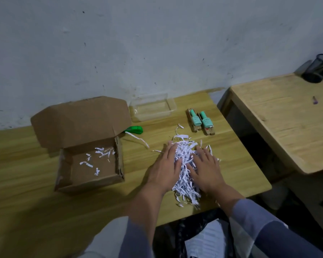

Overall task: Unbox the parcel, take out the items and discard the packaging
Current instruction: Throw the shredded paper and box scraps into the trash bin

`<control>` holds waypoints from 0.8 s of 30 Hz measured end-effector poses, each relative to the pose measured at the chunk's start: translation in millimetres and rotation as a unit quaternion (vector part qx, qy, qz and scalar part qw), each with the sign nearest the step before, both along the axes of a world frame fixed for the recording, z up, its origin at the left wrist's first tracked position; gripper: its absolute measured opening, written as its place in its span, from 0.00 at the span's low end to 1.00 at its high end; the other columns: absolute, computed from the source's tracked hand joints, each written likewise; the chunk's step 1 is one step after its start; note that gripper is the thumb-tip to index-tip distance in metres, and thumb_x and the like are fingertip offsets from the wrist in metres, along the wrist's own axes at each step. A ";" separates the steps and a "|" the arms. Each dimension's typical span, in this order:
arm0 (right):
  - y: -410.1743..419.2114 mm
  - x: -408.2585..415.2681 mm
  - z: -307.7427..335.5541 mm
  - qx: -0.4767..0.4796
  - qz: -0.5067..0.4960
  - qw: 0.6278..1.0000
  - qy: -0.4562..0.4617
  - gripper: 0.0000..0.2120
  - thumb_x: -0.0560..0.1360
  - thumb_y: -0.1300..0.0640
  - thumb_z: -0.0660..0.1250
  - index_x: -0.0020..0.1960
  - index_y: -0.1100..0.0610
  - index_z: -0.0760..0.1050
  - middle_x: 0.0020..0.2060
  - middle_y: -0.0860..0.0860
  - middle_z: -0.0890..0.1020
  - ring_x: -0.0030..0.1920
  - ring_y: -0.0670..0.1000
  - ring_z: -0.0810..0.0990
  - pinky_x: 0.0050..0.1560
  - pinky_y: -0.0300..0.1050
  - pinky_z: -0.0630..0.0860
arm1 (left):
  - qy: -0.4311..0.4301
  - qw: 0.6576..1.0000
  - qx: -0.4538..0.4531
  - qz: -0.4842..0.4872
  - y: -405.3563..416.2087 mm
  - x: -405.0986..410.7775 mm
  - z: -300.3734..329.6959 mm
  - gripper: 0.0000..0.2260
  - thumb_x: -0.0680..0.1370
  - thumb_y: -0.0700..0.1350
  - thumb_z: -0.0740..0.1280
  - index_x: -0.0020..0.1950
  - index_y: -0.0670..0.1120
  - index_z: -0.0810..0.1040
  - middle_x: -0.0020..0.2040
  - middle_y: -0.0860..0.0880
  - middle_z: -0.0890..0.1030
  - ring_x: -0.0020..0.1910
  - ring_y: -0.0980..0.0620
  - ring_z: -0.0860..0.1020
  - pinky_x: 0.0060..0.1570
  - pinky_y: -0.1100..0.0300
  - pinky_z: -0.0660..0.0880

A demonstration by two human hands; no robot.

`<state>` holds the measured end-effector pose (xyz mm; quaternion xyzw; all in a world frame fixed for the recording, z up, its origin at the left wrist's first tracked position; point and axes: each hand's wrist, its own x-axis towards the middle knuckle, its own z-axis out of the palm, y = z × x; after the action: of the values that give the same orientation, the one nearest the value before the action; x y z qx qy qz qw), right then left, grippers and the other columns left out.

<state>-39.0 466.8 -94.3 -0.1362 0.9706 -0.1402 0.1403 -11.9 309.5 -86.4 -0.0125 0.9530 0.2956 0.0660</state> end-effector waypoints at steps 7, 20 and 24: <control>10.2 -4.3 15.3 -0.139 -0.028 0.990 0.007 0.29 0.74 0.38 0.51 0.73 0.47 0.61 0.77 0.51 0.57 0.77 0.53 0.52 0.76 0.57 0.51 | 0.082 0.993 -0.089 -0.007 -12.5 -7.2 17.6 0.21 0.82 0.55 0.51 0.75 0.56 0.62 0.78 0.54 0.59 0.75 0.51 0.61 0.71 0.50 0.58; 24.3 17.7 -3.5 -0.047 0.068 0.996 0.015 0.45 0.66 0.31 0.64 0.74 0.34 0.40 0.78 0.47 0.46 0.75 0.53 0.48 0.69 0.58 0.54 | -0.028 0.969 -0.158 -0.185 -30.6 4.9 -3.2 0.47 0.67 0.73 0.59 0.79 0.53 0.45 0.80 0.49 0.50 0.78 0.49 0.49 0.77 0.52 0.47; 8.2 4.1 -1.7 -0.152 0.053 0.987 0.016 0.33 0.69 0.59 0.70 0.72 0.50 0.64 0.70 0.55 0.66 0.68 0.58 0.65 0.67 0.50 0.66 | 0.035 0.985 -0.105 -0.130 -21.3 -2.6 -9.4 0.32 0.74 0.45 0.71 0.75 0.46 0.62 0.71 0.47 0.67 0.71 0.48 0.65 0.70 0.55 0.63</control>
<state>-34.9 475.0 -95.9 -0.2093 0.9317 -0.2759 0.1093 -14.5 288.1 -95.8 0.1154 0.9738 0.1832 0.0690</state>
